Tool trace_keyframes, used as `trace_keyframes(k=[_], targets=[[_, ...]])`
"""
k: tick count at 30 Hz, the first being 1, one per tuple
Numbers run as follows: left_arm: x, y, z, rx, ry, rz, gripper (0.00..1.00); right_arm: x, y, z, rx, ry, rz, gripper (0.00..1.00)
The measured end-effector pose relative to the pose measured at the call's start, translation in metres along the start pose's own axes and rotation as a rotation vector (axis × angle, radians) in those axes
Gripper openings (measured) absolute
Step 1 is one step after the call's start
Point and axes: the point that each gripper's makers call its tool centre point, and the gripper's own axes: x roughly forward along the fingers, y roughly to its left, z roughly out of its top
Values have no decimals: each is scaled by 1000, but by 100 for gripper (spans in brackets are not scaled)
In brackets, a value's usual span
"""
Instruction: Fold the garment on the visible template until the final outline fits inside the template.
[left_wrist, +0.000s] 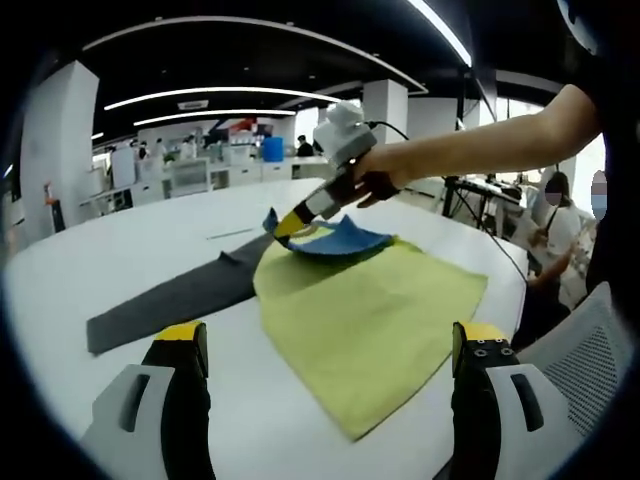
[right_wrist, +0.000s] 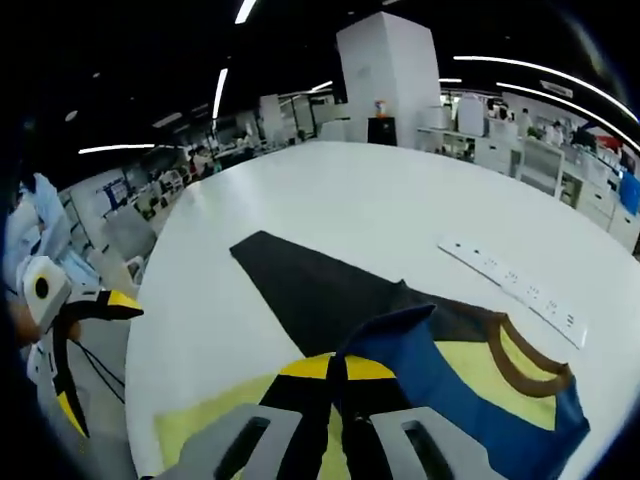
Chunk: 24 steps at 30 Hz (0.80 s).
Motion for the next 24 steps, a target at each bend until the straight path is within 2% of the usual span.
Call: trace_keyframes(k=[4,12,19,24], targets=[[1,0,0,1,1,0,99,0,7,-3,-22,11,13,0],[1,-1,2,4,-9,0,99,3,21,-19,-5,31,70,0],[-2,-1,2,4,-10,5,99,10,26,-35,12,52,73,0],[-4,0,1,2,-7,11,99,11,21,-42,38,68,54,0]])
